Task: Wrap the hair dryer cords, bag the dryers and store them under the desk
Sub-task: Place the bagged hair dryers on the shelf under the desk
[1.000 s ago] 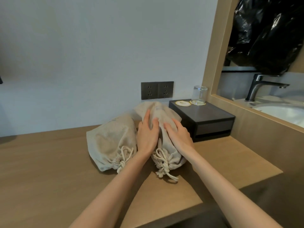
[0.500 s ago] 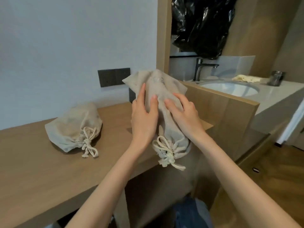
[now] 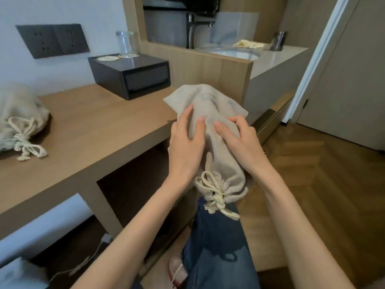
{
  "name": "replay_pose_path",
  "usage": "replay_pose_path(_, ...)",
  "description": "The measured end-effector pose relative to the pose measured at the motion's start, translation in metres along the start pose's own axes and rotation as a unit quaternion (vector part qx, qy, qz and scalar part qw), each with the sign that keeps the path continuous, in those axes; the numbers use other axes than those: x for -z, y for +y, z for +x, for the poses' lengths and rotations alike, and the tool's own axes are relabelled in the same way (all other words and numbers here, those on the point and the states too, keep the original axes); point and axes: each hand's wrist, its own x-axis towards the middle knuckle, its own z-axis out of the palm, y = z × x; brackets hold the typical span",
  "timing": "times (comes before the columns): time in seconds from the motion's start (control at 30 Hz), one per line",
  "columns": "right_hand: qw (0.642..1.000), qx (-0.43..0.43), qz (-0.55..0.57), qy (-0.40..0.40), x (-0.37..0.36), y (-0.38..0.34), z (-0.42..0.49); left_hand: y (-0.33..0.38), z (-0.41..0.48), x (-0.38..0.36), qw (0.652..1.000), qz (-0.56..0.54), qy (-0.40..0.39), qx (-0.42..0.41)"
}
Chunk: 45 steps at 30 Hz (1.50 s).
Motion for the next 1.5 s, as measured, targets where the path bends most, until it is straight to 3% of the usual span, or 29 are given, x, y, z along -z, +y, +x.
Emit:
replay_pose_path(0.37, 0.988, -0.120, -0.066, -0.071, -0.015, 0.063, -0.059, -0.064, -0.074, -0.014, 0.993, -0.018, -0.065, 0.100)
replay_pose_path(0.83, 0.965, -0.100, -0.090, -0.224, -0.151, 0.115, -0.024, -0.189, -0.078, 0.036, 0.951, -0.084, 0.067, 0.289)
replay_pose_path(1.0, 0.957, -0.060, -0.095, -0.266, -0.191, 0.145, 0.003, -0.232, -0.070, 0.040, 0.922, -0.116, 0.116, 0.350)
replay_pose_path(1.17, 0.940, -0.086, -0.109, -0.313, -0.231, 0.178, 0.023, -0.272, -0.062, 0.041, 0.879, -0.159, 0.176, 0.413)
replay_pose_path(1.37, 0.927, -0.106, -0.059, -0.354, -0.268, 0.196, 0.041, -0.304, -0.053, 0.046, 0.878, -0.094, 0.222, 0.413)
replay_pose_path(1.5, 0.921, -0.116, -0.009, -0.372, -0.284, 0.207, 0.046, -0.325, -0.049, 0.052, 0.848, -0.068, 0.238, 0.469)
